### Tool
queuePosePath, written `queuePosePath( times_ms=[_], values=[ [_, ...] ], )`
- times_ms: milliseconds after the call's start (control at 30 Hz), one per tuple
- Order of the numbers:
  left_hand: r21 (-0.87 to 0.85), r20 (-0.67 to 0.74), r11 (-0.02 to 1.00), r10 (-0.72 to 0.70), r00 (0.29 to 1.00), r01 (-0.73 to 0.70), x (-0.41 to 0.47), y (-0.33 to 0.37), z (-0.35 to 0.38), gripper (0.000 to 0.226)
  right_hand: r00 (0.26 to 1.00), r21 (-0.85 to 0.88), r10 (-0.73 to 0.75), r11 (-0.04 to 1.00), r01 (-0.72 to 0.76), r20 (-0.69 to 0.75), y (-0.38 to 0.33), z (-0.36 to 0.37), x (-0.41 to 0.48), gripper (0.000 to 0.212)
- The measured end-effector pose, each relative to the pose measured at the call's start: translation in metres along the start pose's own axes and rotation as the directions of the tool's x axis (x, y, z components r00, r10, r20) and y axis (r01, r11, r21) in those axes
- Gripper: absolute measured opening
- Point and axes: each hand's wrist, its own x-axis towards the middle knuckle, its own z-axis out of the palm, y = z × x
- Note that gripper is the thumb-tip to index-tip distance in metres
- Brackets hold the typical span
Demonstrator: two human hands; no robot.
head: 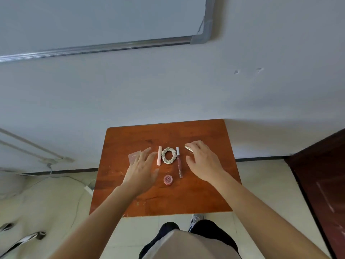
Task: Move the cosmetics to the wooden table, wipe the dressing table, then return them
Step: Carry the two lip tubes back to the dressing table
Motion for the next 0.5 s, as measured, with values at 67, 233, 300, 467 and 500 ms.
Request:
queuePosePath(
  times_ms=[67,233,300,467,500],
  values=[
    [0.009,0.036,1.000,-0.019,0.999,0.018,0.015,-0.004,0.009,0.058,0.999,-0.001,0.010,1.000,-0.010,0.043,0.009,0.012,0.020,0.044],
    [-0.025,0.120,0.997,-0.074,0.990,0.077,0.044,-0.015,0.040,0.063,0.985,0.026,0.079,0.996,-0.084,0.153,0.023,0.050,0.034,0.053],
    [-0.047,0.135,0.997,-0.053,0.989,0.060,0.054,-0.020,0.055,0.067,0.971,0.034,0.130,0.990,-0.139,0.199,0.024,0.070,0.031,0.063],
    [-0.015,0.126,0.996,-0.086,0.988,0.088,0.094,-0.031,0.079,0.084,0.950,0.017,0.246,0.967,-0.254,0.192,0.020,0.110,0.032,0.081],
    [-0.019,0.133,0.996,-0.081,0.988,0.085,0.098,-0.033,0.082,0.086,0.950,0.008,0.254,0.966,-0.259,0.180,0.017,0.115,0.032,0.081]
  ],
)
